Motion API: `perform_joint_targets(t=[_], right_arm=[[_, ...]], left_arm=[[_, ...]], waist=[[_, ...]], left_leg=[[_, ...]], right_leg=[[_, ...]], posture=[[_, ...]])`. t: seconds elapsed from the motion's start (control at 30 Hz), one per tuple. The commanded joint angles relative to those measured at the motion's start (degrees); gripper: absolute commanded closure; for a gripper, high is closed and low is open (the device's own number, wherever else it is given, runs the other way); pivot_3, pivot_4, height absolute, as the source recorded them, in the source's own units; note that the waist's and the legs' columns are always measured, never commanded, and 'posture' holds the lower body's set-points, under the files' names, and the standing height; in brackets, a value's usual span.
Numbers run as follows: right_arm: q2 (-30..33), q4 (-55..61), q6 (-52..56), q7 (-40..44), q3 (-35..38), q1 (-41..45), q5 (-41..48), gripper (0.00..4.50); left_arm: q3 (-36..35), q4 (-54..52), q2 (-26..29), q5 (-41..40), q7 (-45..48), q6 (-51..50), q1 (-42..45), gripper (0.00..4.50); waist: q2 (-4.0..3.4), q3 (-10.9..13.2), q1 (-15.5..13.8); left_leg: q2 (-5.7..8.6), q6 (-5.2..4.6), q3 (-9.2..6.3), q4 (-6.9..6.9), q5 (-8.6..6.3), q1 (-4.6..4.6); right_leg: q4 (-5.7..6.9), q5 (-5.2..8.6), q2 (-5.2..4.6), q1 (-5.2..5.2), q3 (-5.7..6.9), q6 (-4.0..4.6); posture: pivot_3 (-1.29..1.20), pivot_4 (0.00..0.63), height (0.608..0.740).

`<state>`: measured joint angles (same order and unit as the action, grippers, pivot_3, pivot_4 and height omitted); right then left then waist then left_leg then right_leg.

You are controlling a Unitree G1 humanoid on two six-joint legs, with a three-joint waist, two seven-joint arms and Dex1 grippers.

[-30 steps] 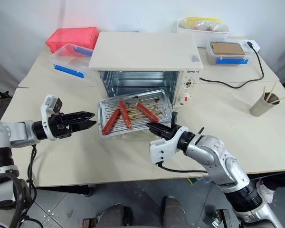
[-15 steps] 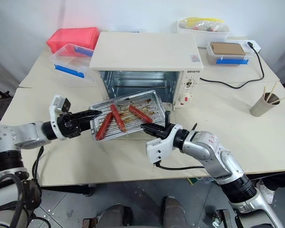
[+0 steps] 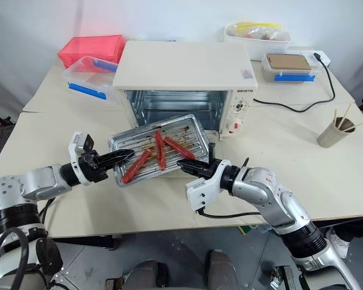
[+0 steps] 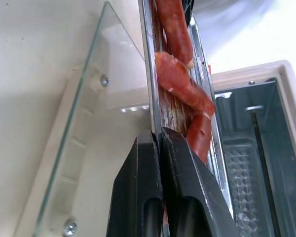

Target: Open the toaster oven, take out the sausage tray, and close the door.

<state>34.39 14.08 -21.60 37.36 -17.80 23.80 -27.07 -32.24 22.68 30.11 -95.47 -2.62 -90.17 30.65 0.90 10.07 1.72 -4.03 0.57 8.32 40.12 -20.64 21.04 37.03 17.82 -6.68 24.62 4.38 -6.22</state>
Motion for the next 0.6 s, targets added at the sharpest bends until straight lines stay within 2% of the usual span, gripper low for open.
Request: perform_joint_targets(t=[0.03,0.13,0.3,0.53,0.6], right_arm=[[-0.6,2.5,2.3,1.0,1.8,-1.2,5.2,4.24],[0.5,2.9,1.8,2.4,2.1,-1.8,6.4,3.42],[3.0,3.5,-1.1,3.2,3.9,-4.1,11.3,1.75],[7.3,1.7,-4.1,5.1,9.9,-9.2,21.1,1.75],[9.5,-2.0,-4.8,9.2,13.2,-12.8,30.4,2.12]], left_arm=[[2.6,-1.7,2.3,-10.2,-6.3,4.7,-3.5,4.49],[4.8,-2.7,4.1,-17.1,-9.5,8.1,-6.8,4.50],[3.7,-2.8,6.5,-17.5,-6.9,7.6,-10.1,4.50],[1.7,-4.8,9.3,-17.5,0.7,6.0,-15.8,4.50],[-0.7,-6.9,10.1,-17.5,2.5,6.8,-19.8,4.50]], waist=[[0.01,0.0,0.0],[0.01,0.0,0.0],[0.01,0.0,-0.1],[0.01,0.0,-0.1],[0.01,0.0,-0.1]], left_leg=[[0.00,0.00,-0.04,0.00,0.00,-0.01],[0.00,0.00,-0.24,-0.04,0.00,-0.08],[0.01,0.00,-0.19,-0.04,0.00,-0.11],[0.05,0.00,0.07,-0.06,0.00,-0.09],[0.05,0.00,0.08,-0.08,0.00,-0.08]], right_leg=[[0.00,0.00,0.00,-0.02,0.00,0.00],[0.02,0.00,-0.02,-0.01,-0.11,0.00],[0.00,0.00,0.01,-0.03,-0.10,0.01],[-0.07,0.01,0.00,-0.08,-0.05,0.01],[-0.13,0.01,0.01,-0.08,-0.04,0.01]], posture=[[0.00,0.150,0.740],[0.00,0.150,0.740],[0.00,0.150,0.740],[0.00,0.150,0.740],[0.00,0.150,0.740]])
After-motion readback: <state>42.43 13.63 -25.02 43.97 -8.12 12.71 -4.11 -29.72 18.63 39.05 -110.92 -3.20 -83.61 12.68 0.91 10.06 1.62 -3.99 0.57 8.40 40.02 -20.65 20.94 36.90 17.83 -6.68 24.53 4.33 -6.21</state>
